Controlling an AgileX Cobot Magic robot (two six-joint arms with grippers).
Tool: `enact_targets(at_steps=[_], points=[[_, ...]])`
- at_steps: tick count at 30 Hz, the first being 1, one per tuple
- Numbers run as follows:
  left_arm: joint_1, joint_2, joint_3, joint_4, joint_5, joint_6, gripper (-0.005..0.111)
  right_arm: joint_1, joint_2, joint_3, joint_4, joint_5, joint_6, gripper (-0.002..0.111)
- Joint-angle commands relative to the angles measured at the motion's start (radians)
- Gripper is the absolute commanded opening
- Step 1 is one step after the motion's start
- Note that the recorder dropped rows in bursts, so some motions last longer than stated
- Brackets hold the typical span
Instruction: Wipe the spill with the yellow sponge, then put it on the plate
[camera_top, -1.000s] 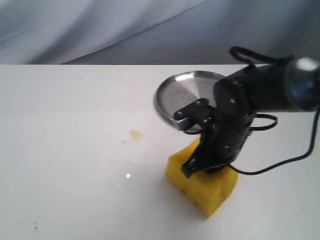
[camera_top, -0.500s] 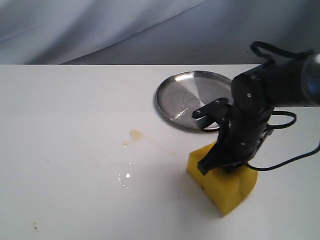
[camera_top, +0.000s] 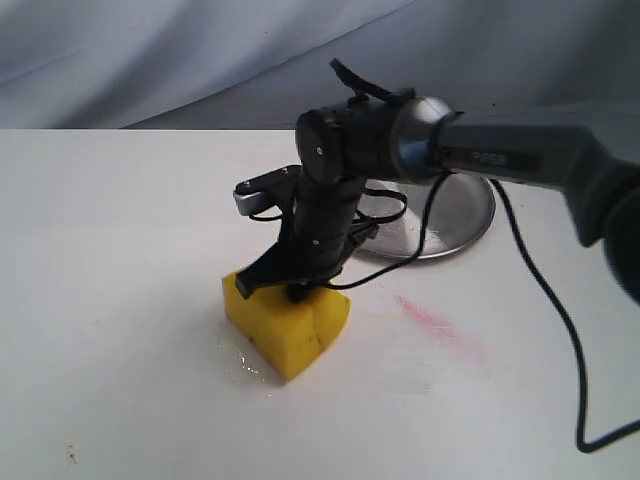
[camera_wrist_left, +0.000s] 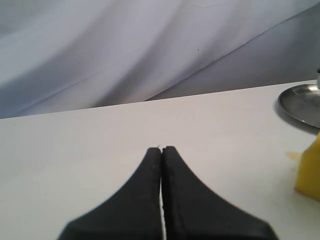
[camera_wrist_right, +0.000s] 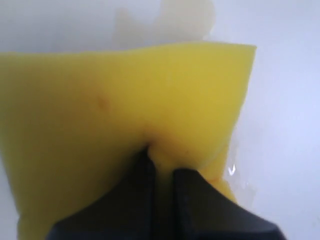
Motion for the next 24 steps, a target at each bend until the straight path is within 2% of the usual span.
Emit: enact_targets(at_steps=[1,9,13,19,21,23,24], points=[[-0.001,-0.003,0.000,0.001,-0.007,0.000,0.000,0.002,0.159,-0.250,-0.008,0.049,0.031,0.000],[-0.001,-0.003,0.000,0.001,-0.007,0.000,0.000,0.001,0.363,-0.649,-0.198,0.242,0.150,0.000],[-0.001,-0.003,0.000,0.001,-0.007,0.000,0.000,-0.016,0.414,-0.756,-0.201,0.278,0.148,0.000],[-0.001,-0.003,0.000,0.001,-0.007,0.000,0.000,0.002,0.393,-0.741,-0.166,0.278,0.153,0.000],[-0.001,-0.003,0.000,0.001,-0.007,0.000,0.000,0.004,0.364,-0.687,-0.153,0.278,0.145,0.000],[-0.001,-0.003,0.000,0.001,-0.007,0.000,0.000,0.004,0.304,-0.560,-0.165,0.278,0.135,0.000],[-0.001,-0.003,0.000,0.001,-0.007,0.000,0.000,0.004,0.246,-0.439,-0.200,0.278,0.125,0.000]])
